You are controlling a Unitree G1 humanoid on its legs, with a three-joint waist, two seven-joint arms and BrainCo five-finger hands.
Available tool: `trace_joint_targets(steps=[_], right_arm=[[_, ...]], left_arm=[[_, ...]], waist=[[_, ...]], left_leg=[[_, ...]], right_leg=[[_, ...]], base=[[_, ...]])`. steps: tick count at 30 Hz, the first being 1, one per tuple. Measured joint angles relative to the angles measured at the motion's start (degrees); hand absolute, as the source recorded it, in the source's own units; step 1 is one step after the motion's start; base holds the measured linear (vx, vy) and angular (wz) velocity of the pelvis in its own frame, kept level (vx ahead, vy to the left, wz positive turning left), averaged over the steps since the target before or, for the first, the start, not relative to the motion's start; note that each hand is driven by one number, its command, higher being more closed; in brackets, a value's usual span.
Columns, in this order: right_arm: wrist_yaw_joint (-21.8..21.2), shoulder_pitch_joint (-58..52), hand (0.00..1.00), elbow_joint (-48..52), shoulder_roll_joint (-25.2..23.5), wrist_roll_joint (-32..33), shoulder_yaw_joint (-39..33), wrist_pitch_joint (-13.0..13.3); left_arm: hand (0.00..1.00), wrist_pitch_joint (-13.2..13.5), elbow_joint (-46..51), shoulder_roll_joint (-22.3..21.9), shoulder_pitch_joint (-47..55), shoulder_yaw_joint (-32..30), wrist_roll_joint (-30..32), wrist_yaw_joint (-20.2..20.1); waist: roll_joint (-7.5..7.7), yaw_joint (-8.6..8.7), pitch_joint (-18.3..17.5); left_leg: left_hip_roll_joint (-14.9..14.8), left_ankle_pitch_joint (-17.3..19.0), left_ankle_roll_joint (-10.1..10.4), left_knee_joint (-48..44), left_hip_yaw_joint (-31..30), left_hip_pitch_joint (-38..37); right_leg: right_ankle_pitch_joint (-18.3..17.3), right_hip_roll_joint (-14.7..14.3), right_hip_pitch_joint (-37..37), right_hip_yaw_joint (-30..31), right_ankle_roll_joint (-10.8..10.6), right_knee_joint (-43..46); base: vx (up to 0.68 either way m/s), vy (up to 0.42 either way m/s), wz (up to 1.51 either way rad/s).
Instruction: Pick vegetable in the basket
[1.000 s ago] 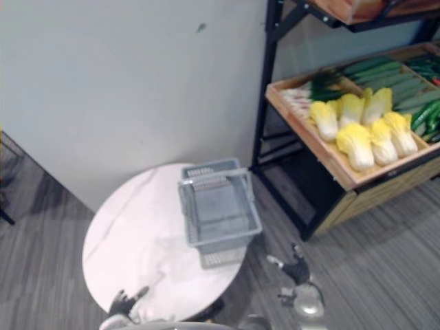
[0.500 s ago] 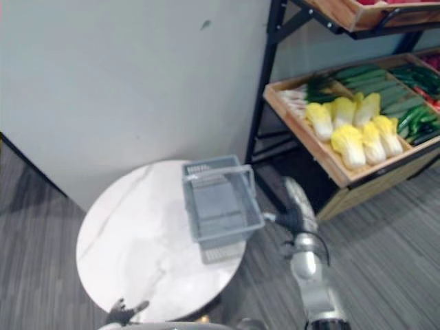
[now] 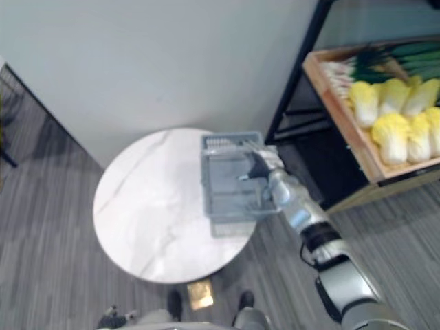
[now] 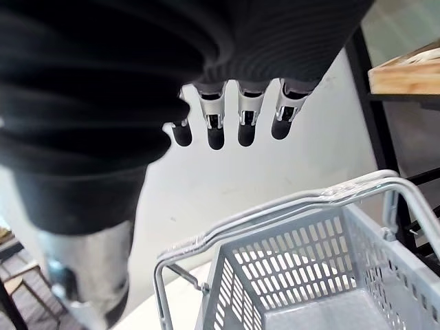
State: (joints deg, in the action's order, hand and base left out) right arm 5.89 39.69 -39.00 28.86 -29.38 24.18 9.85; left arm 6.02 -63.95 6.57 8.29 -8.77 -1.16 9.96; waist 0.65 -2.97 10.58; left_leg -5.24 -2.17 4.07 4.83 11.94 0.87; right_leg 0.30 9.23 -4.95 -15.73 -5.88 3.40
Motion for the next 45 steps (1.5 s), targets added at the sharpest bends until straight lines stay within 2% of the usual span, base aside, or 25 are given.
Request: trace_joint_targets(steps=[3, 6, 9, 13, 19, 27, 28, 38, 45], right_arm=[[-0.1, 3.98, 0.0, -3.31, -0.09, -0.03, 0.55, -0.89], [0.17, 7.59, 0.0, -6.54, -0.25, -0.07, 0.5, -1.32], [1.02, 12.3, 0.0, -11.45, -0.22, -2.05, -0.59, -2.45], [1.2, 15.5, 0.0, -15.53, 0.09, -2.17, -3.37, -3.52], [1.45, 17.94, 0.0, -18.56, 1.44, -2.57, -5.92, -4.15], [1.61, 18.8, 0.0, -20.42, 5.89, -8.81, -5.57, -3.98], [1.58, 18.8, 1.0, -20.41, 6.71, -9.3, -5.23, -3.51], [0.9, 18.78, 1.0, -17.7, 11.78, -13.45, 3.08, -1.01], [-0.18, 18.53, 1.0, -15.09, 12.29, -13.83, 6.8, 0.17]], left_arm=[[0.0, 0.08, 0.21, -0.01, -0.02, 0.02, -0.14, 0.34], [0.0, 0.21, 0.36, 0.02, -0.25, 0.21, -0.38, 0.62], [0.0, 0.87, 0.75, 0.07, -0.95, 0.62, -0.44, 1.02], [0.0, 1.23, 1.37, 0.38, -1.61, 2.21, -0.7, 1.11], [0.0, 1.51, 1.38, 0.47, -2.01, 4.02, -0.99, 1.15], [0.0, 1.64, 2.2, 0.67, -2.32, 5.26, -1.06, 1.1], [0.0, 1.71, 2.45, 0.72, -2.34, 5.81, -1.06, 1.07], [0.0, 2.2, 2.48, 0.81, -2.39, 7.32, -1.09, 1.04], [0.0, 2.15, 3.09, 1.06, -2.4, 8.93, -2.57, 1.08]], waist=[[0.23, -1.97, 1.72], [0.25, -1.94, 3.0], [0.16, -2.21, 6.49], [0.04, -2.51, 8.9], [-0.59, -2.75, 10.63], [-0.75, -3.09, 12.78], [-0.77, -3.29, 12.8], [-1.33, -3.82, 13.13], [-1.41, -4.47, 13.15]], left_leg=[[0.11, -0.09, -0.02, 0.04, -0.34, 0.23], [0.54, -0.61, -0.35, 0.04, -1.62, 1.87], [0.97, -1.26, -0.66, 0.04, -2.34, 3.16], [1.13, -1.58, -0.78, 0.02, -3.41, 4.09], [1.57, -1.67, -0.85, -0.08, -4.38, 5.66], [2.14, -1.67, -0.86, -0.3, -4.87, 6.56], [2.13, -1.67, -0.85, -0.6, -4.94, 7.04], [2.09, -1.67, -0.85, -0.95, -5.39, 7.16], [2.02, -1.67, -0.85, -1.16, -5.2, 7.08]], right_leg=[[0.06, 0.07, 0.05, -0.3, -0.02, -0.2], [0.12, 0.5, -0.89, -1.33, -0.1, -0.15], [0.52, 0.92, -1.71, -1.94, -0.08, -0.13], [0.53, 1.13, -1.99, -2.79, -0.07, -0.11], [0.58, 1.48, -3.11, -2.81, 0.0, -0.11], [0.58, 2.03, -3.64, -2.56, 0.0, -0.1], [0.58, 2.03, -3.92, -2.57, 0.0, -0.1], [0.55, 2.02, -3.92, -2.63, -0.02, 0.27], [0.55, 1.99, -4.01, -2.39, -0.02, 0.47]], base=[[0.0, -0.003, 0.09], [-0.01, 0.01, 0.19], [-0.02, 0.023, 0.12], [-0.01, 0.015, 0.16], [0.02, 0.007, 0.05], [0.01, 0.01, 0.04], [0.0, 0.0, 0.0], [0.0, 0.0, 0.0], [0.0, 0.0, -0.01]])
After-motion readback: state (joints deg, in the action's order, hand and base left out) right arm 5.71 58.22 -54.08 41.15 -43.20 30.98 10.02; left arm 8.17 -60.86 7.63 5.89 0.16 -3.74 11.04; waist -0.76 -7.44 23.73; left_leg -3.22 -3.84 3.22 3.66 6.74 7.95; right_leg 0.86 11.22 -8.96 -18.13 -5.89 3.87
